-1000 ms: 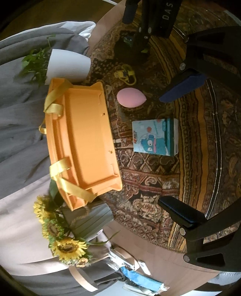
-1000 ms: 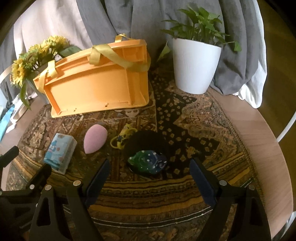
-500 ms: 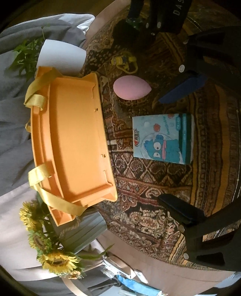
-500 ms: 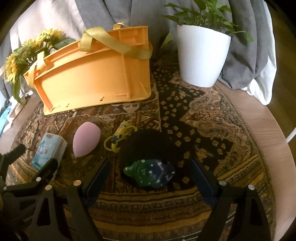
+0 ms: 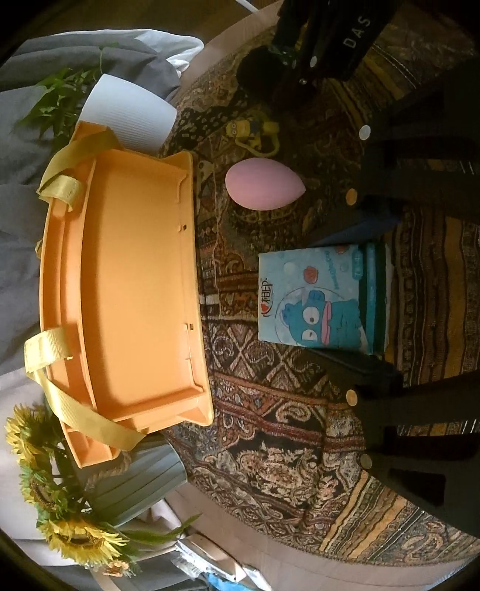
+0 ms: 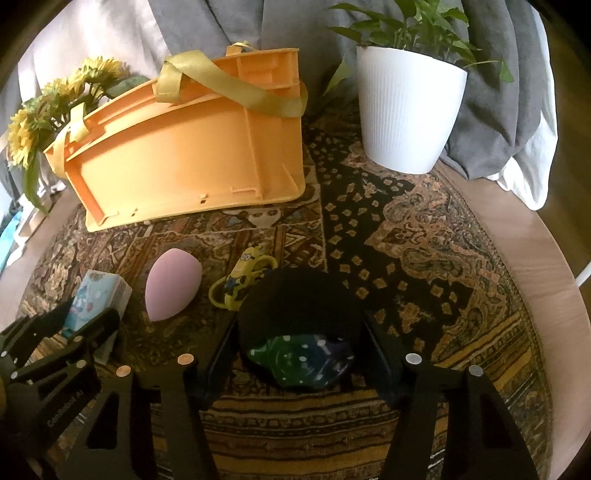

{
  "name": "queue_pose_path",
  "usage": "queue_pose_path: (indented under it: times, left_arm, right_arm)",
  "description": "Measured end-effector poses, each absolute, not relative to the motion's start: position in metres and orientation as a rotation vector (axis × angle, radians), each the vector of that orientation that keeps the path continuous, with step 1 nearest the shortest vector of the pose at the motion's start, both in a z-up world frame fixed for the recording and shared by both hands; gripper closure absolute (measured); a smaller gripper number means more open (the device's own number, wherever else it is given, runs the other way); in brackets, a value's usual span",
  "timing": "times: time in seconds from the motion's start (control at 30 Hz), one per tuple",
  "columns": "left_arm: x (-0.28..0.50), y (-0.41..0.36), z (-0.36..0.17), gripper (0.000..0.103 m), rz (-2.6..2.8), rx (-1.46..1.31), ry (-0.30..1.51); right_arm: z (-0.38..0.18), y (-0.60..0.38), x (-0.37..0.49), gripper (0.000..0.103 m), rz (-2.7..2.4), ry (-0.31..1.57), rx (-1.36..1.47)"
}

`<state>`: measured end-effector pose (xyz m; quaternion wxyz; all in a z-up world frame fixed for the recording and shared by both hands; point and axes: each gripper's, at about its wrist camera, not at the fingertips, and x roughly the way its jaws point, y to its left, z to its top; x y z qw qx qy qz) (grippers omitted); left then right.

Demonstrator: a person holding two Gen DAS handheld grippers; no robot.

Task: Organize soft objects
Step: 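Grasp the blue tissue pack with the left gripper while the right gripper grasps the dark green ball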

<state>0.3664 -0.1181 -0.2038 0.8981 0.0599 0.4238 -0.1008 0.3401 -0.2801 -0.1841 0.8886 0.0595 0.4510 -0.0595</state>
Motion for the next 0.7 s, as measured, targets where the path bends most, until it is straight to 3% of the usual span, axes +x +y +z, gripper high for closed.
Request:
queue_pose_path:
  times: [0.7]
  left_arm:
    - [0.347,-0.106,-0.151,0.051,-0.243,0.104,0.766]
  right_arm:
    - [-0.13,-0.264,0.32,0.039,-0.059,0.859,0.173]
